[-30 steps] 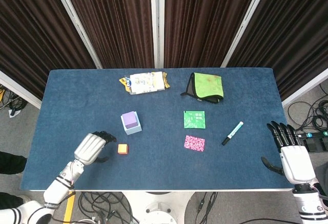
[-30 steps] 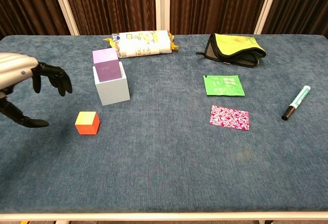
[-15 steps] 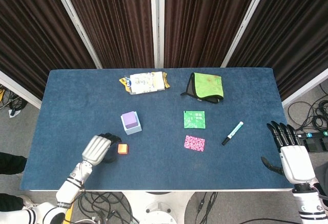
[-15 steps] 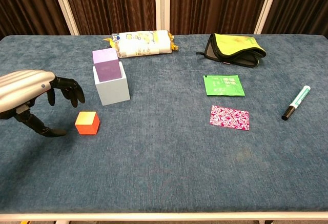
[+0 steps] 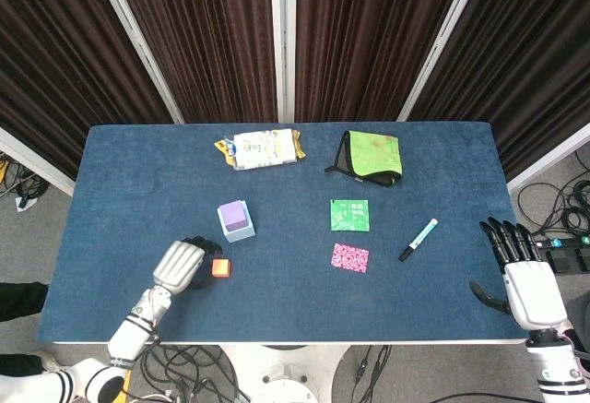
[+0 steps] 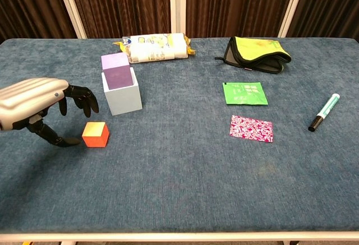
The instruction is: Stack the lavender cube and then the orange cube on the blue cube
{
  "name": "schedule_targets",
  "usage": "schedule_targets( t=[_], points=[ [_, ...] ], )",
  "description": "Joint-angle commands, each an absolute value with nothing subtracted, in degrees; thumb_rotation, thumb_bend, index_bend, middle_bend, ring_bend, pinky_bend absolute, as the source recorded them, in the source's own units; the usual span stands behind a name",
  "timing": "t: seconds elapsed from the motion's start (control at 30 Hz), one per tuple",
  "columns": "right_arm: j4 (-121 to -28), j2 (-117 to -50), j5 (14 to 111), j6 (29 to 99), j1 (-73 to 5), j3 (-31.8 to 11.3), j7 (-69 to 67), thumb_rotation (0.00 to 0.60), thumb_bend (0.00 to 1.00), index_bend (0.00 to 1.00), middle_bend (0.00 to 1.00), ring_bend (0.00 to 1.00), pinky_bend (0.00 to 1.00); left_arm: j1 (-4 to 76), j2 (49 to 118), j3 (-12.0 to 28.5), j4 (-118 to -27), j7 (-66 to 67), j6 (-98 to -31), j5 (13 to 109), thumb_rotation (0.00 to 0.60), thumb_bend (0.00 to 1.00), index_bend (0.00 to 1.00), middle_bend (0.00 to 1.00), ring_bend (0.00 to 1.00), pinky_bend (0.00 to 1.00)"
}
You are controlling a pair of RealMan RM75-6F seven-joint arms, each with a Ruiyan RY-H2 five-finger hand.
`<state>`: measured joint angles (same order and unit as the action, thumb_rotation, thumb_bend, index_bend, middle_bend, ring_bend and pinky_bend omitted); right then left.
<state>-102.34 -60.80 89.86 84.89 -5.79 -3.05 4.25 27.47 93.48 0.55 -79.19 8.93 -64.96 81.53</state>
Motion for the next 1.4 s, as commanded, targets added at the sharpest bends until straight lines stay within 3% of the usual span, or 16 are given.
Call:
schedule_targets(
  t=[0.03, 0.63, 1.4],
  points=[
    [-102.3, -60.81, 89.84, 84.94, -5.77, -3.08, 4.23, 0.6, 0.13, 0.02, 0.05, 0.0, 0.0, 27.52, 93.7, 0.65, -79.31, 8.95, -64.76, 81.47, 0.6, 0.24, 0.42, 0.51, 0.36, 0.45],
    [-102.33, -60.73, 89.22, 84.63, -5.92, -3.27, 4.18, 0.6, 0.13, 0.02, 0.05, 0.0, 0.0, 27.9, 95.6, 1.72, -78.25, 9.13, -63.04, 80.11, 0.6, 0.24, 0.42, 0.51, 0.36, 0.45],
    [-102.43, -60.52, 88.77, 84.5, -6.03, -3.48, 3.87, 0.6, 0.13, 0.02, 0.05, 0.0, 0.0, 26.83, 96.99, 3.1, -77.13, 9.11, -64.4, 78.58, 0.6, 0.29, 0.47, 0.6, 0.42, 0.48]
  ],
)
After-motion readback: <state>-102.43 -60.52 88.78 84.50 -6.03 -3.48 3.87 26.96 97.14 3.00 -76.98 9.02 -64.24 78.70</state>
